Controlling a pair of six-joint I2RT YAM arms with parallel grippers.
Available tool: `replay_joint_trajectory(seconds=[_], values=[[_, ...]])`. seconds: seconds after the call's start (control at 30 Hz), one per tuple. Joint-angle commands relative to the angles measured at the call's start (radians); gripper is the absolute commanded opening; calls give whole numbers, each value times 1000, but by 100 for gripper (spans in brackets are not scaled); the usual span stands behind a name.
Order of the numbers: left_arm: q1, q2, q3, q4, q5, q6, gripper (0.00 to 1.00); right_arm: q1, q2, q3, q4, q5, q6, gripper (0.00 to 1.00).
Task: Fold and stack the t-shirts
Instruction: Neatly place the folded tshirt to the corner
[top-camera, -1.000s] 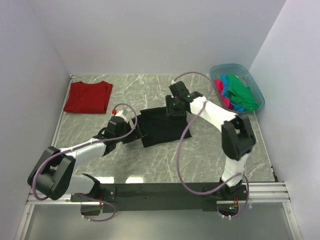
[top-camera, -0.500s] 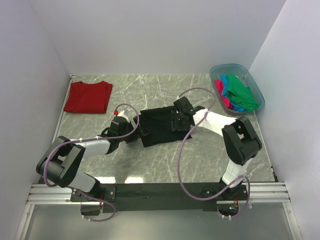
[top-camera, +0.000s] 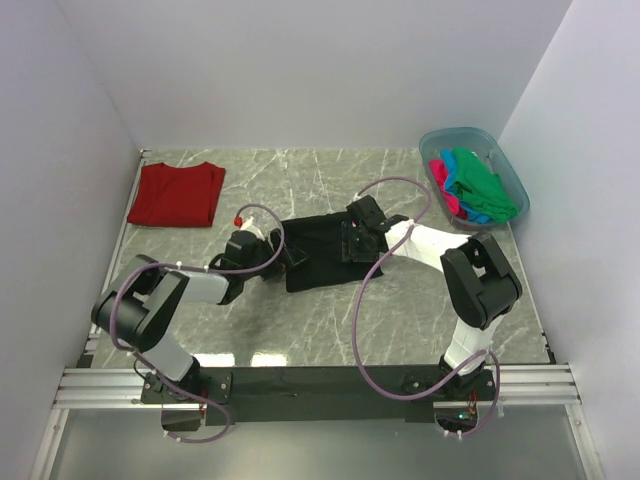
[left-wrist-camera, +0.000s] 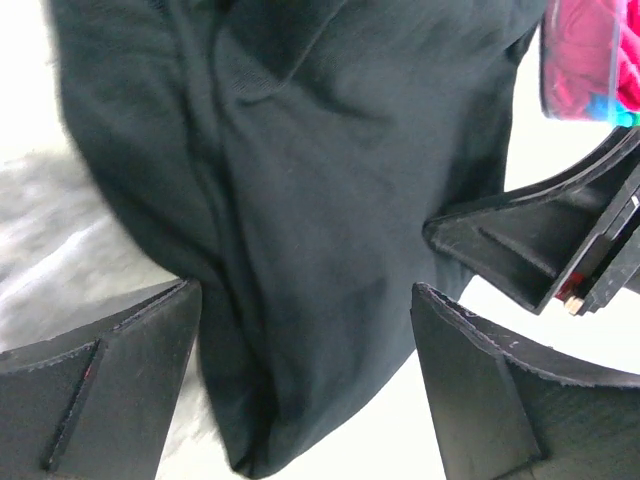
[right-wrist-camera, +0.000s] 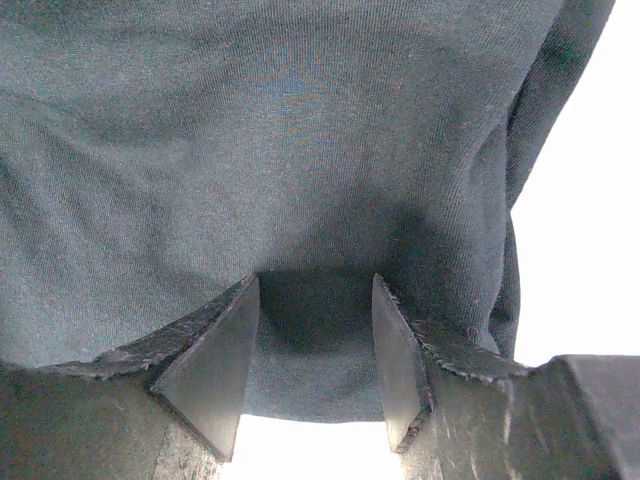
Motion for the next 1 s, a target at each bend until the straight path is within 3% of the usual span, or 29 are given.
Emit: replay_joint_trajectory(seconds=[0.0, 0.3, 0.37, 0.57, 0.7, 0.73, 0.77, 0.97], values=[[-28, 66, 28, -32, 14, -6, 92, 12, 19, -32, 12, -3, 13, 56], [-70, 142, 117, -42, -6, 5, 88, 44, 17, -24, 20, -44, 21, 56], [-84, 164, 139, -42, -4, 7, 82, 51, 19, -22, 24, -52, 23, 56], [-94, 201, 197, -102, -41, 40, 46, 60, 20, -27, 34, -63, 27, 56], [-88, 187, 255, -244, -131, 97, 22, 58, 10, -22, 26, -60, 18, 56], [-84, 175, 286, -280, -149, 126, 7, 60, 0, -19, 15, -58, 15, 56], [-73, 164, 303, -311, -168, 143, 0, 58, -6, -15, 8, -54, 13, 56], [-6, 100, 459, -562, -261, 358, 0, 37, -84, 86, -75, -14, -30, 57]])
